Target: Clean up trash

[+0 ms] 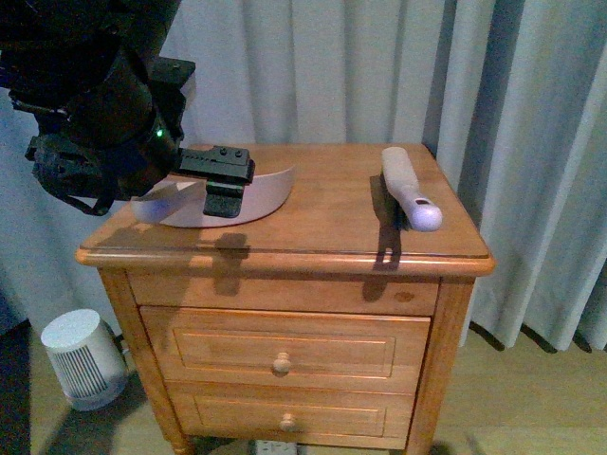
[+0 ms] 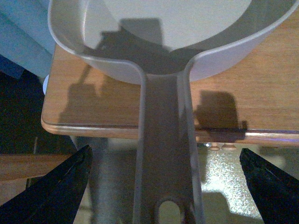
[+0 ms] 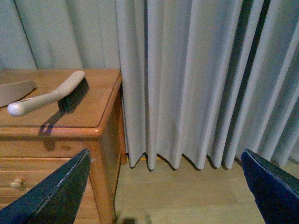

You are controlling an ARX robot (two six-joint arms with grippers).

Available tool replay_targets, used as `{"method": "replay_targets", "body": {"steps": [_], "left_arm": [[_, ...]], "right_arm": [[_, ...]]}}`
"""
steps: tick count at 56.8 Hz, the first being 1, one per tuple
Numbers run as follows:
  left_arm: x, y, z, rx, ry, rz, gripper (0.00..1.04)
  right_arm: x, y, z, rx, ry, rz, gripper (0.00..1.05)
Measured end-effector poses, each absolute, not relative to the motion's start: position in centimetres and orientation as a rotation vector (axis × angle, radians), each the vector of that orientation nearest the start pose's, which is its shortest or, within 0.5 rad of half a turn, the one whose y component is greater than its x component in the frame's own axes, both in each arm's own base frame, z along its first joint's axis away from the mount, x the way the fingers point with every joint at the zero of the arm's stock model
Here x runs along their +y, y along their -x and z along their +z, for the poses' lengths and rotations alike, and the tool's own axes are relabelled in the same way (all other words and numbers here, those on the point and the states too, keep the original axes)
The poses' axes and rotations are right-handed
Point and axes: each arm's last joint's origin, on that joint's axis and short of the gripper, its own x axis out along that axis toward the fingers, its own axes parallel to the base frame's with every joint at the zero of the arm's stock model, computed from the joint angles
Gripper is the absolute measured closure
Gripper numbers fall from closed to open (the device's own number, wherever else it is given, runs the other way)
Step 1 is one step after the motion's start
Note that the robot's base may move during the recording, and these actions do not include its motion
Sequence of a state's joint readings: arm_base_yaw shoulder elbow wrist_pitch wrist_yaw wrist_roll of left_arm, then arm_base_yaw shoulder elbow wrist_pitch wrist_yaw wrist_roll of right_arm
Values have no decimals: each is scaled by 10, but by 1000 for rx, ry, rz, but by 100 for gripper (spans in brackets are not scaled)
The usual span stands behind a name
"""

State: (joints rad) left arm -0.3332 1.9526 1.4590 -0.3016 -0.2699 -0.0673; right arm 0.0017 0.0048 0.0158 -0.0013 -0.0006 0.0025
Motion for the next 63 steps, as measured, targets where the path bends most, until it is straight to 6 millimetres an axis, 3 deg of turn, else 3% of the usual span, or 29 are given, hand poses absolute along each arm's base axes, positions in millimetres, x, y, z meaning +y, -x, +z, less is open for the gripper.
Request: {"method": "replay_targets", "body": {"steps": [18, 40, 51, 63], "left_arm": [[-139, -409, 204, 770, -202, -52, 10], [-138, -405, 203, 765, -230, -56, 74], [-135, -397, 206, 711, -240, -84, 77], [-127, -375, 240, 447, -263, -90, 77]], "right_arm": [[0, -97, 168, -10, -2, 3, 7], [0, -97, 168, -10, -2, 2, 7], [0, -97, 168, -10, -2, 2, 7], [0, -97, 168, -10, -2, 2, 7]]}}
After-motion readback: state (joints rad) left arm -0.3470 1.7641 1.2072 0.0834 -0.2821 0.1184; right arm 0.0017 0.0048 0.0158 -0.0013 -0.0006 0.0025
